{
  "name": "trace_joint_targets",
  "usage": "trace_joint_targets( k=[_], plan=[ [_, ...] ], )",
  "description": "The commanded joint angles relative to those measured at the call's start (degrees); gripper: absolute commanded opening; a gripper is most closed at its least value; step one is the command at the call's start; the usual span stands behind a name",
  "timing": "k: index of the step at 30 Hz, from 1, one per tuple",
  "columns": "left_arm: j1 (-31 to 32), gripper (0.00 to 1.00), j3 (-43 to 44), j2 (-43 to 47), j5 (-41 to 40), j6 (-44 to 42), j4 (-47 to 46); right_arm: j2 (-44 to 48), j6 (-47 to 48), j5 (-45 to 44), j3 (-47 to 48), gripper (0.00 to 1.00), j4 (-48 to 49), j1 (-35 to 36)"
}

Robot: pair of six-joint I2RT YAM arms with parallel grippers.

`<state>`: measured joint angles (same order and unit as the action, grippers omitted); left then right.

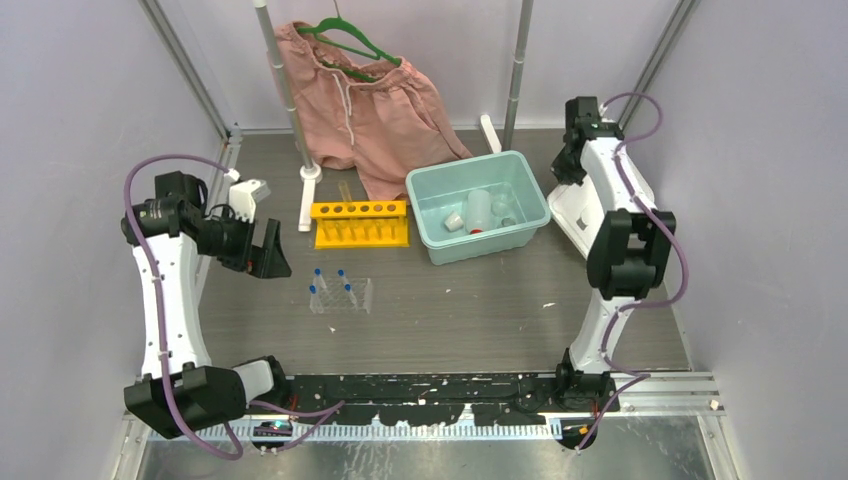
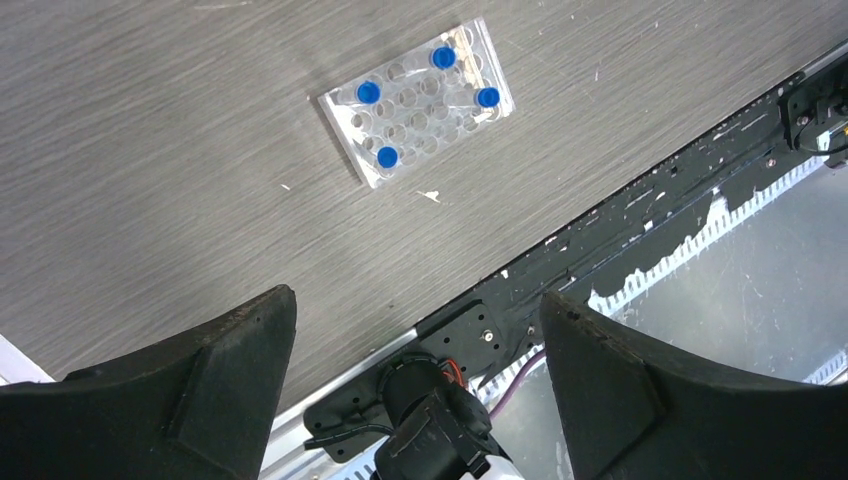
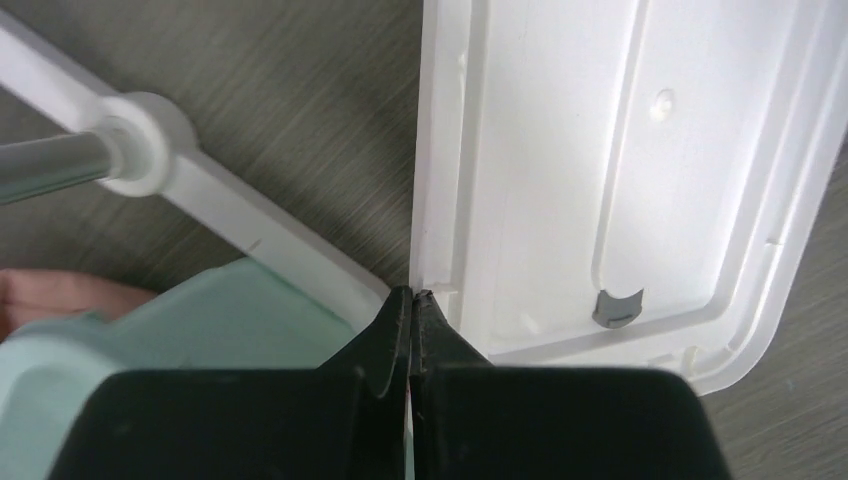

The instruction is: Organize the chemistry lab equipment

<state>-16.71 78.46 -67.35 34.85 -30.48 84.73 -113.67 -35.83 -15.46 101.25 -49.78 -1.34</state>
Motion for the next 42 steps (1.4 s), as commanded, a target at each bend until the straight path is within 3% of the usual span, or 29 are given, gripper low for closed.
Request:
trace_joint_targets(
  k=[1,8,19,23,30,34,42],
  plan=[
    [0.5,0.93,3.9,-0.9,3.7,0.0,1.0,10.3,1.1,-2.5,-0.4,0.01,1.4,-0.3],
    [5.3,0.92,9.3,-1.9,5.4,2.0,0.9,20.3,0.2,-2.8,-0.7,0.01,0.0,1.3],
    [27.9,0.90,26.4,-9.3,0.9,17.2,-10.3,38.1,-9.2,1.3,-1.8,0.01,0.8,8.9],
    [36.9,0.99,30.7,-12.4,-2.0,19.2,-13.5,43.1,-15.4,0.8,-2.5,0.01,3.9,14.7],
    [46.4,1.00,28.7,-12.5,-2.0,31.9,-27.7,46.0,-26.1,-3.7,-5.6,0.01,11.4,26.8],
    [52.8,1.00,30.7,-14.4,-3.9,34.2,-31.4,45.9,-31.4,-8.0,-7.4,0.01,17.5,32.5],
    [54.5,1.00,33.1,-18.7,-6.8,34.5,-34.6,43.5,-36.4,-14.4,-8.0,0.01,26.5,40.3]
  ],
)
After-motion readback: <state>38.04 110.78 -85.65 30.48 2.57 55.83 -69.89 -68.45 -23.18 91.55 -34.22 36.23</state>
